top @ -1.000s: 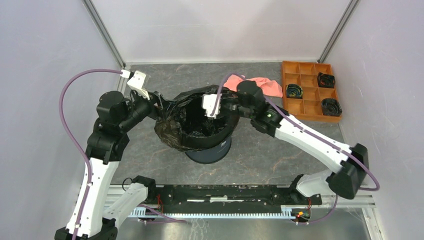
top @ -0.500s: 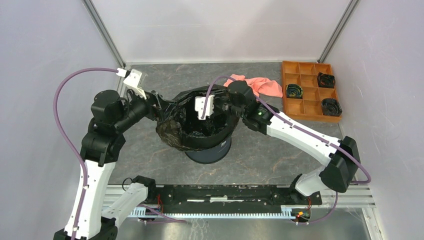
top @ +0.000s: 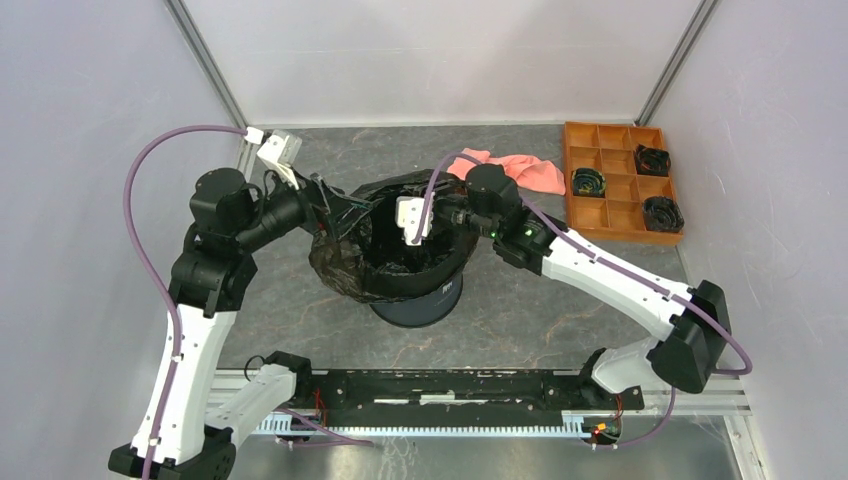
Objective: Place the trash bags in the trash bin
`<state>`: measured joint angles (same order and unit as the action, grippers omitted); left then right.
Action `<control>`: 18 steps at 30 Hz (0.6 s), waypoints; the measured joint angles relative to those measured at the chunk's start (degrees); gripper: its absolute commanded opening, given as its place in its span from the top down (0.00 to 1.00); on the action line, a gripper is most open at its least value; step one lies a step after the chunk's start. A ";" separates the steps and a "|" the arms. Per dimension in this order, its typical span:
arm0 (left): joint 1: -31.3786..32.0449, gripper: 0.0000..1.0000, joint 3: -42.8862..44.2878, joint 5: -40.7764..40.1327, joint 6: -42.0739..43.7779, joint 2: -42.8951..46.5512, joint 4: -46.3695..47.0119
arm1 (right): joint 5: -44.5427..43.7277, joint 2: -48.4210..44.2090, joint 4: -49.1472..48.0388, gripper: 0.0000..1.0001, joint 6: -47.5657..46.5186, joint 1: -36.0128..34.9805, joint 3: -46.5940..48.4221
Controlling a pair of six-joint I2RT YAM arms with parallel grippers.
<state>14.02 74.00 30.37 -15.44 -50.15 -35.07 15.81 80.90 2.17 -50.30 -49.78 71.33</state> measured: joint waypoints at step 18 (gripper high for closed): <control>0.00 0.00 0.87 -0.96 -0.55 -1.03 1.33 | -2.54 6.10 -3.43 1.00 2.64 0.11 3.10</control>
<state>14.02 74.87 29.41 -15.99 -51.18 -33.74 13.28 87.00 -1.26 -47.66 -49.67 74.43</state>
